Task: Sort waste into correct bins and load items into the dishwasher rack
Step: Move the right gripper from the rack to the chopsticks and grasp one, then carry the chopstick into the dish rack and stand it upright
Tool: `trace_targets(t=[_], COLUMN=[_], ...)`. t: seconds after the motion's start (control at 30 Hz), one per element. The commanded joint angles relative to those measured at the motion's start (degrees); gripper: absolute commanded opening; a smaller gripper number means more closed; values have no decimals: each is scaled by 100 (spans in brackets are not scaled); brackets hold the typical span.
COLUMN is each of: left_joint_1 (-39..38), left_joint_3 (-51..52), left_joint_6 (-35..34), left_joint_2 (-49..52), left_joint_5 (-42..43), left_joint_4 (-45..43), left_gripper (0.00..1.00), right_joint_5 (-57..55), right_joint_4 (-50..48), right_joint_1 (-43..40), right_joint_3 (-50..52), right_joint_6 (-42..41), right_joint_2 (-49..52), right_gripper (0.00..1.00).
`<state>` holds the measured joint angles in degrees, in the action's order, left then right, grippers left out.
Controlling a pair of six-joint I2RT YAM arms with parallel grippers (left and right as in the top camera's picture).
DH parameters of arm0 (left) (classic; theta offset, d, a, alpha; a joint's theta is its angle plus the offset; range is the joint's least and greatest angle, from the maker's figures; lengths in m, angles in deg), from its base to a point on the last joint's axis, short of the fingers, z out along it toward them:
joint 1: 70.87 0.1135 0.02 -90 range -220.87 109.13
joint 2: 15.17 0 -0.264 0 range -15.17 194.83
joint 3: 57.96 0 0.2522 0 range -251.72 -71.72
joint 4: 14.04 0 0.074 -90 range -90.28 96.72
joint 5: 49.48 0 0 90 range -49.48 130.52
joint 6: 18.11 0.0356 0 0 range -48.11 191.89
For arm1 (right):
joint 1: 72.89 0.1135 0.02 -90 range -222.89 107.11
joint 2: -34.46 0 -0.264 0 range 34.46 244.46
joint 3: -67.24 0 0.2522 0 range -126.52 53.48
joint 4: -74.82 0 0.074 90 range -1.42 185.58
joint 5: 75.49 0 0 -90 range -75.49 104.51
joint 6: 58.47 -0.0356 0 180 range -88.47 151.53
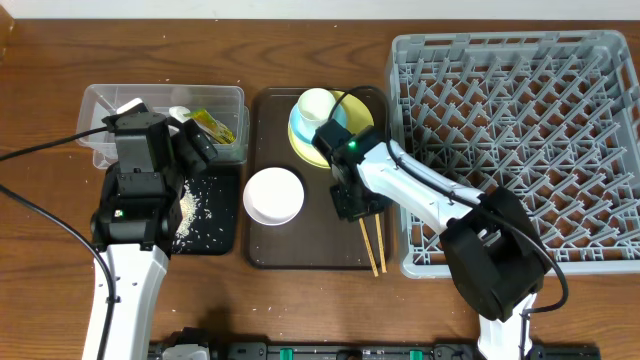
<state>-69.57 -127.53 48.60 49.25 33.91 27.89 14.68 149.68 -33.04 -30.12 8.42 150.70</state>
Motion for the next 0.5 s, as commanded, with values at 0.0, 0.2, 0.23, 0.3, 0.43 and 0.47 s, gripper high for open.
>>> trace_targets(t=[0.0, 0.2, 0.23, 0.3, 0.43, 0.47], left_joint_1=[17, 17, 17, 17, 17, 17], left_joint_3=[-72, -72, -72, -72, -72, -72], left_joint_6=[74, 74, 74, 74, 74, 72], left_joint_2=[-2, -2, -2, -2, -2, -2], left_joint_5=[-52, -52, -52, -52, -52, -52], left_joint_4=[7, 7, 7, 7, 7, 7], left_gripper=[94, 94, 94, 94, 94, 94], right_joint_5=[-72, 57, 57, 55, 4, 7], right_joint_4=[-31, -341, -411, -525, -564, -562], right_joint_1=[79, 203, 236, 310, 402, 404], right_joint_3=[214, 546, 588, 664, 688, 688], right_joint_6=[-208, -284, -302, -306, -306, -306], right_joint_2=[94, 94, 94, 94, 94, 94], right_gripper=[24, 22, 22, 22, 16, 13])
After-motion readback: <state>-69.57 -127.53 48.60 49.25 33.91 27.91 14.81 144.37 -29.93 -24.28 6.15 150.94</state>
